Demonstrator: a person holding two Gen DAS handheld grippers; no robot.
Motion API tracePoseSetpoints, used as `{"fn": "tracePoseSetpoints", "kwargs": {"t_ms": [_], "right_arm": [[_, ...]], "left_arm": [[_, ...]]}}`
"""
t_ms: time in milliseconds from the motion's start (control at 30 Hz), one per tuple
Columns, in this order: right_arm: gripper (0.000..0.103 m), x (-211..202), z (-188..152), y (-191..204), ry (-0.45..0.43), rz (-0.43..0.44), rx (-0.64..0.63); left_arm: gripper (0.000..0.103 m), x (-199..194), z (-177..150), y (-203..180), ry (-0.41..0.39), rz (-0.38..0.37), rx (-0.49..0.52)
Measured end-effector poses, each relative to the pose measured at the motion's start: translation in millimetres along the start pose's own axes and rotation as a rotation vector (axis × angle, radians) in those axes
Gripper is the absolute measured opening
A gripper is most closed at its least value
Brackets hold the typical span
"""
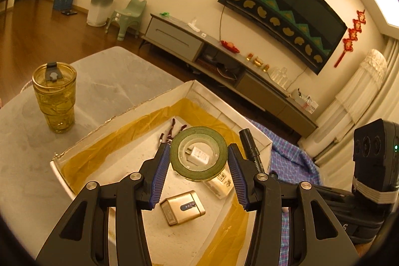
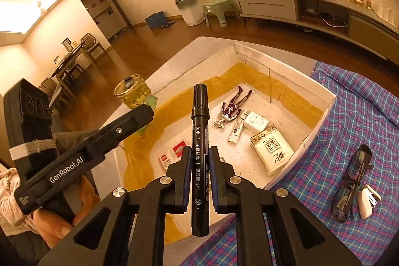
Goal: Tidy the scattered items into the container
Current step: 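Open the left tool to drop the tape roll while the right tool drops the marker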
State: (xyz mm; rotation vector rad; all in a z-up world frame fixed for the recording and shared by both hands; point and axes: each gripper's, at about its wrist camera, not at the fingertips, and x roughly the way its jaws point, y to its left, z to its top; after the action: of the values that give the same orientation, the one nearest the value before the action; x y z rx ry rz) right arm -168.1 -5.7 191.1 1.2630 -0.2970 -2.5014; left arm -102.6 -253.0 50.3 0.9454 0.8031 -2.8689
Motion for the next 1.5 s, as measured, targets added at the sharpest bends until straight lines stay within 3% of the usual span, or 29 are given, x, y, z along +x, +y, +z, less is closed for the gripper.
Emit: {"fn": "tracePoseSetpoints", "kwargs": {"t_ms": [400, 700, 1233, 1500], "right_arm": [[0.015, 34, 5, -11, 0.06, -0.064, -0.011], [0.015, 54, 6, -16, 0.112, -0.107, -0.021], [0.015, 66, 7, -15, 0.145, -0.157, -0.037], [0.025, 61, 6, -18, 0.143, -0.153, -0.016]], "left_arm": [[0.049, 46, -9, -4, 0.162, 0.111, 0.052], [0.05, 58, -10, -9, 0.191, 0.194, 0.12], [0.05, 55, -10, -10, 0.191, 0.206, 0.146], [0.055, 54, -6, 0, 0.22, 0.172, 0.066]]}}
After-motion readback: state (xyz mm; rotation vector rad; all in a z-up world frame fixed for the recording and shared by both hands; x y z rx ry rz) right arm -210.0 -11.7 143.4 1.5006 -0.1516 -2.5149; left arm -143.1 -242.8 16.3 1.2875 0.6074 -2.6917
